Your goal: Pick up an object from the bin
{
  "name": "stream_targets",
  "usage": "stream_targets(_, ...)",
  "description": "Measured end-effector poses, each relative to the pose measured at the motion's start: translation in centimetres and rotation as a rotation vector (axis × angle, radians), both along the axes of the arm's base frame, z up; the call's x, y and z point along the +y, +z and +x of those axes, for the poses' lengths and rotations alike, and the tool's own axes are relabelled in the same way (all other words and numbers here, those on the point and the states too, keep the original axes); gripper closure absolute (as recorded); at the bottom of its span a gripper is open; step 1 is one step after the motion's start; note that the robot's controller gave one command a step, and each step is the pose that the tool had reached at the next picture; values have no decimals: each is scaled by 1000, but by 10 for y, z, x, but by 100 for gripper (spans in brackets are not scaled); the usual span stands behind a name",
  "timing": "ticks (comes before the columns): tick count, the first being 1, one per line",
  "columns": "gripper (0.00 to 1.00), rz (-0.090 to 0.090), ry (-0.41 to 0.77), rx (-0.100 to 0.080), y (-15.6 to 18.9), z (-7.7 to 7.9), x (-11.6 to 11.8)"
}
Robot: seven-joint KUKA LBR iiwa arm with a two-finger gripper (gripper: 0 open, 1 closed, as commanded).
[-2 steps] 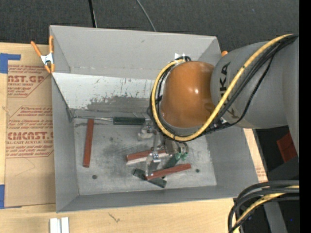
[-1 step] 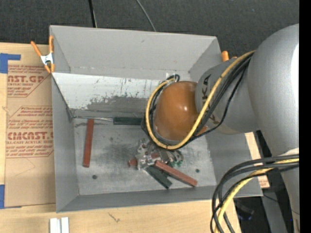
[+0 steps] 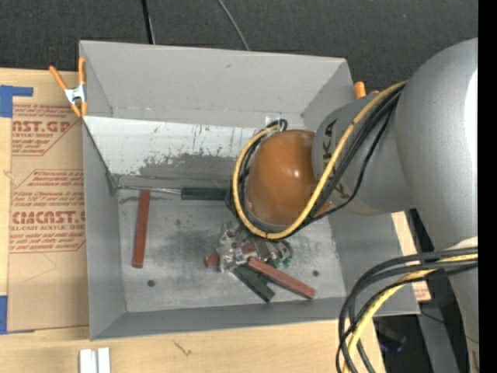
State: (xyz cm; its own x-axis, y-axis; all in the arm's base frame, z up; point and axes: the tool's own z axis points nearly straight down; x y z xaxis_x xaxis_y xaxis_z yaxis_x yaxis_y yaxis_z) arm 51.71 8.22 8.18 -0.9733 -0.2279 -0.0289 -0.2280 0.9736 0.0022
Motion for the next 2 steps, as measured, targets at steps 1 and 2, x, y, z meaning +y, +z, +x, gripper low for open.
stream_targets(1,100,-8,-1,29,34,-2,4)
stream_targets(2,100,-9,47,30,99,11,3)
